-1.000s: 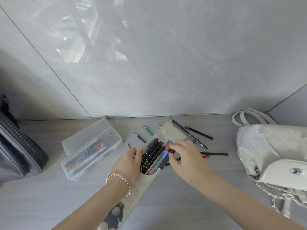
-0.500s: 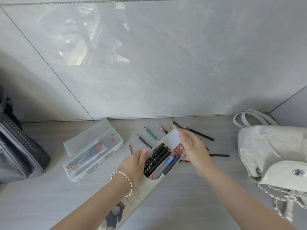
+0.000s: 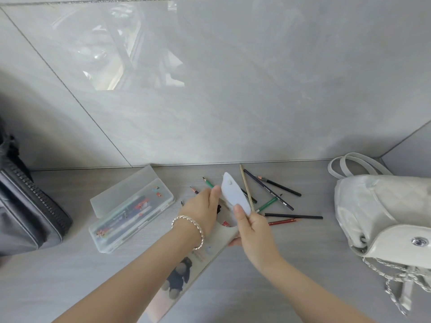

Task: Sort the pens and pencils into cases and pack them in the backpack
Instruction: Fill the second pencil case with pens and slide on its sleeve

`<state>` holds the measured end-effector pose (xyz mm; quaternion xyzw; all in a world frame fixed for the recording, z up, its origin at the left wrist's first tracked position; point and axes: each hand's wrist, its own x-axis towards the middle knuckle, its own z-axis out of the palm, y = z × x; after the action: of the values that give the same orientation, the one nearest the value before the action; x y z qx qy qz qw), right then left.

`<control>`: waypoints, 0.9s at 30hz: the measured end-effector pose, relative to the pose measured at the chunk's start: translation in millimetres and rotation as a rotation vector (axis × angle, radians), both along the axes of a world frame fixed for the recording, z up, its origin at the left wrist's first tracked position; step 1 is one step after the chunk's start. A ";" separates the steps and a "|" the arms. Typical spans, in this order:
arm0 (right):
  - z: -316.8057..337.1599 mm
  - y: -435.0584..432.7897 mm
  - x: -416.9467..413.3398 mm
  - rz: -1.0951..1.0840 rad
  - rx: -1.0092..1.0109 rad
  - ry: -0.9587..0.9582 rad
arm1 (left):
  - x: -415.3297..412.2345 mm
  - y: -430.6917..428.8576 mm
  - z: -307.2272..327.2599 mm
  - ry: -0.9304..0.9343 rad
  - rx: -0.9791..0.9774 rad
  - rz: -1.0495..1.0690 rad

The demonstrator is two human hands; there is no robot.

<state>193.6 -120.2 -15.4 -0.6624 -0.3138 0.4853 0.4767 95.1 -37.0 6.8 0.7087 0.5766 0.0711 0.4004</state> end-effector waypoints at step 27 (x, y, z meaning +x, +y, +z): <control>-3.9 4.9 21.2 -0.072 0.137 -0.393 | -19.3 -6.1 0.8 0.162 0.664 -0.632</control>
<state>214.7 -115.3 -19.3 -0.7210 -0.4091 0.3069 0.4675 75.7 -43.1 7.5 0.9427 0.3079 0.0709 0.1074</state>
